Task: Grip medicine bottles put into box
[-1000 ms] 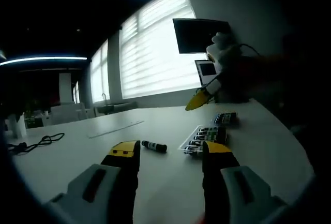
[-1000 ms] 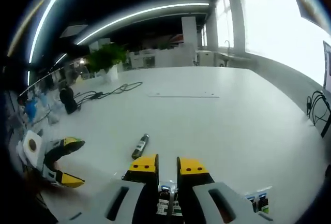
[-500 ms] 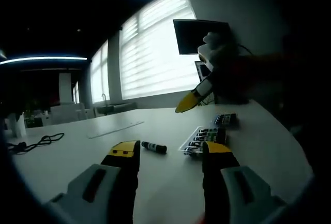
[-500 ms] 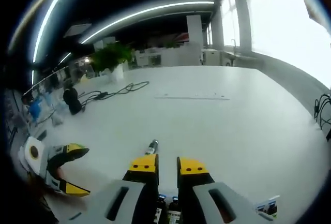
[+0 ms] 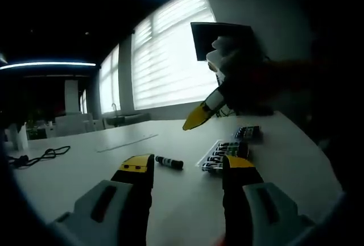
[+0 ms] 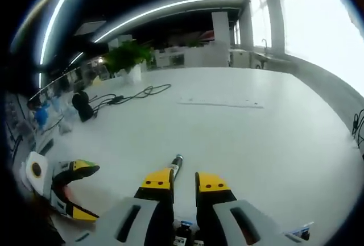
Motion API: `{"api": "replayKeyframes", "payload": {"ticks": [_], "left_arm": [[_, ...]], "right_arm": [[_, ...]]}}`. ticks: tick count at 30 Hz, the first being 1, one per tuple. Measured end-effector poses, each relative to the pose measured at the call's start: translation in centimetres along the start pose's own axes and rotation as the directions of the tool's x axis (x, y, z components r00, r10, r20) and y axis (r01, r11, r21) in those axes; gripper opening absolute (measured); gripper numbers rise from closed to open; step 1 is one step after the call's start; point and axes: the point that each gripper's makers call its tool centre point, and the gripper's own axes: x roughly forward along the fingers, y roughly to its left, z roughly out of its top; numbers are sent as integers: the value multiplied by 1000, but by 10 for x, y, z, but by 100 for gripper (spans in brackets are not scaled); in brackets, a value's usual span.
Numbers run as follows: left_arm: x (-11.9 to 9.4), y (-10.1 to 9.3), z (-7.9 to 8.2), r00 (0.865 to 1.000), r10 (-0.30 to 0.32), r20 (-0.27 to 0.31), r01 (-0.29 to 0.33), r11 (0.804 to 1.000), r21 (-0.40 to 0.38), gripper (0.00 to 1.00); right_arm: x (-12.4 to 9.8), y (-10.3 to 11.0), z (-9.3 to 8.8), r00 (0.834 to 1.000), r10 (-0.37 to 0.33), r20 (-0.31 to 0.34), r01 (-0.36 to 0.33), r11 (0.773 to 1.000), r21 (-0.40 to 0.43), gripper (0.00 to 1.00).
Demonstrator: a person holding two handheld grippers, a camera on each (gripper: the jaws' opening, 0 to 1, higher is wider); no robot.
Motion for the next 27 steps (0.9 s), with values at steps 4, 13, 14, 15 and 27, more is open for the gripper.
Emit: {"api": "replayKeyframes", "payload": {"ticks": [4,13,14,15,27], "left_arm": [[0,0,0,1000,0,1,0,1000,-1,41],[0,1,2,1000,4,7,-4,1000,4,41],[-1,1,2,1000,6,8,-6,1000,2,41],[-1,2,2,1000,6,11,-6,1000,-1,41],[-1,1,4,1000,-1,22,1,1000,-8,41]], "right_arm": [[4,3,1,1000,6,-4,-6,1000,0,10],[15,9,-7,999,10,-47,-12,1000,-29,12],[18,10,-9,999,13,-53,-15,999,-29,12],[24,10,-11,998,17,-69,-19,999,-31,12],[58,28,-11,990,48,-131,-50,999,-15,13]]}}
